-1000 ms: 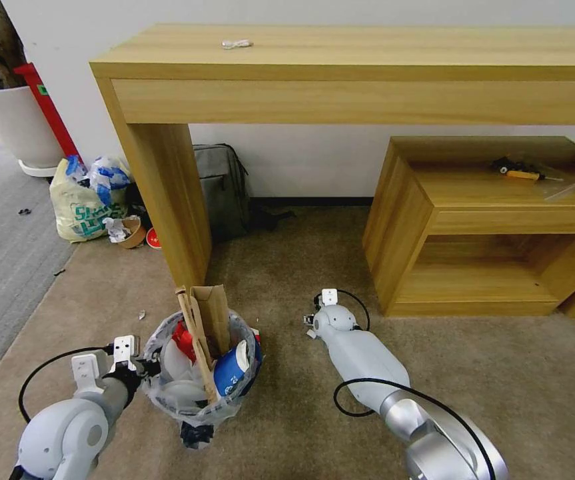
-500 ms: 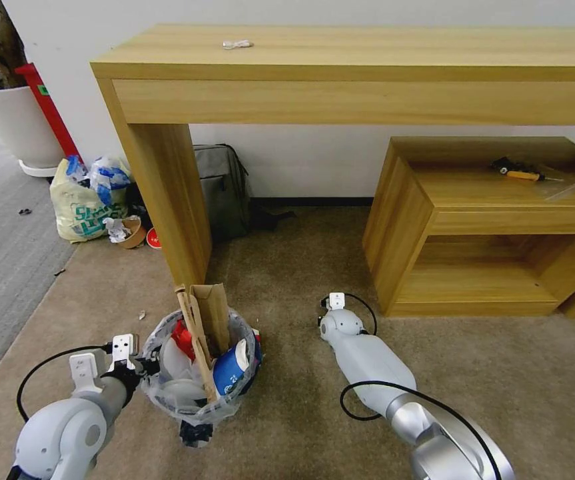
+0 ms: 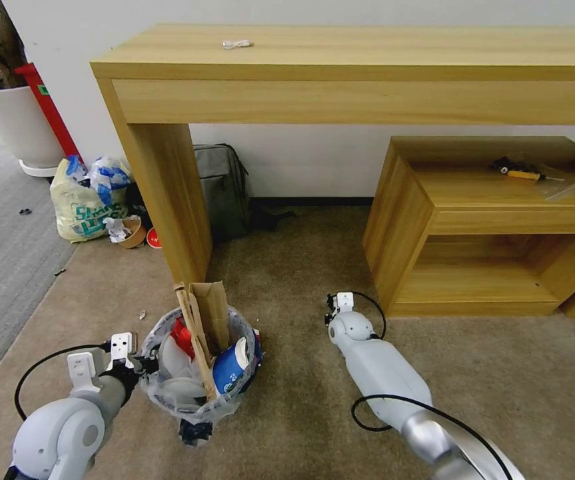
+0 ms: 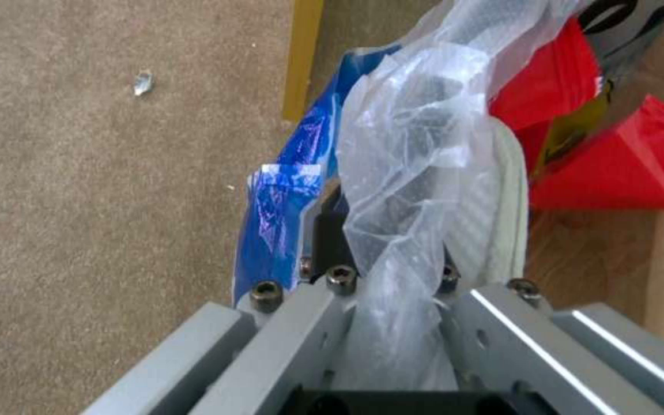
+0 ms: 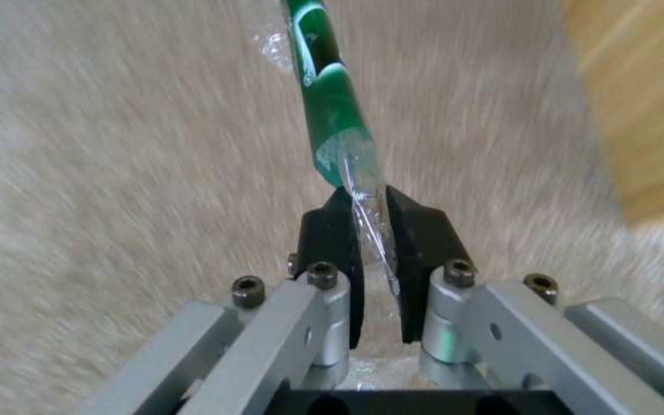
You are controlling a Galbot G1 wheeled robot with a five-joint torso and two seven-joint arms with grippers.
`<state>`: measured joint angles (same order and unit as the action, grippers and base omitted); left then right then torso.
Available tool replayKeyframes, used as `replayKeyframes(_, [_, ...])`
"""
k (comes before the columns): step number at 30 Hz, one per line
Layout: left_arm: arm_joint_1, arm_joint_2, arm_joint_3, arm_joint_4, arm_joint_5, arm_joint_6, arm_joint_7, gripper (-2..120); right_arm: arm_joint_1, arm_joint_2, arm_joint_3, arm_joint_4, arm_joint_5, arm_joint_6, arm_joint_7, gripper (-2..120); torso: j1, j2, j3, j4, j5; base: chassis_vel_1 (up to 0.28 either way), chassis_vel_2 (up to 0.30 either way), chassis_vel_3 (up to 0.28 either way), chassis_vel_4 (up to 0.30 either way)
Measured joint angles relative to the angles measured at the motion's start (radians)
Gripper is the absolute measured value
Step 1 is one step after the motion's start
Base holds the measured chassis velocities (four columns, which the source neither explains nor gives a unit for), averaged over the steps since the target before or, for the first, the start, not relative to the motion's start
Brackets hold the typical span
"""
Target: Pick up the trash bin and place the garbage on the floor into it.
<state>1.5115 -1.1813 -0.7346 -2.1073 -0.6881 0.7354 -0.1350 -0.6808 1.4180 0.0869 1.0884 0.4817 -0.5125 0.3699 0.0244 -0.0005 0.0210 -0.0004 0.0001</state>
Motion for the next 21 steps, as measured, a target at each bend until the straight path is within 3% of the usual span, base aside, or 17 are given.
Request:
replayKeyframes(3, [0.001, 0.004, 0.000, -0.004, -0.004, 0.000, -0.001, 0, -0.034, -0.027, 0.000, 0.102, -0.009, 0.025, -0.019, 7, 0.000, 0.000, 0.000, 0.0001, 0.0000, 0.000, 0.000, 0.000, 0.000])
replayKeyframes(6, [0.001, 0.014, 0.006, -0.008, -0.013, 0.000, -0.009, 0, -0.091, -0.079, 0.001, 0.291, 0.001, 0.068, -0.101, 7, 0.000, 0.000, 0.000, 0.0002, -0.0001, 0.000, 0.000, 0.000, 0.000])
replayKeyframes(7, [0.001, 0.014, 0.006, -0.008, -0.013, 0.000, -0.009, 0, -0.091, -0.079, 0.001, 0.291, 0.001, 0.068, -0.101, 7, 0.000, 0.000, 0.000, 0.0002, -0.0001, 0.000, 0.000, 0.000, 0.000])
replayKeyframes(14, [-0.010, 0.058, 0.041, -0.001, -0.038, 0.000, -0.009, 0, -0.241, -0.228, 0.002, 0.691, 0.047, 0.133, -0.338, 7, 0.000, 0.000, 0.000, -0.0003, -0.0003, 0.000, 0.000, 0.000, 0.000])
replayKeyframes(21, [-0.027, 0.094, 0.070, 0.006, -0.086, 0.000, -0.046, 0, -0.302, -0.298, -0.042, 0.854, 0.079, 0.146, -0.466, 7, 0.000, 0.000, 0.000, -0.0001, -0.0002, 0.000, 0.000, 0.000, 0.000])
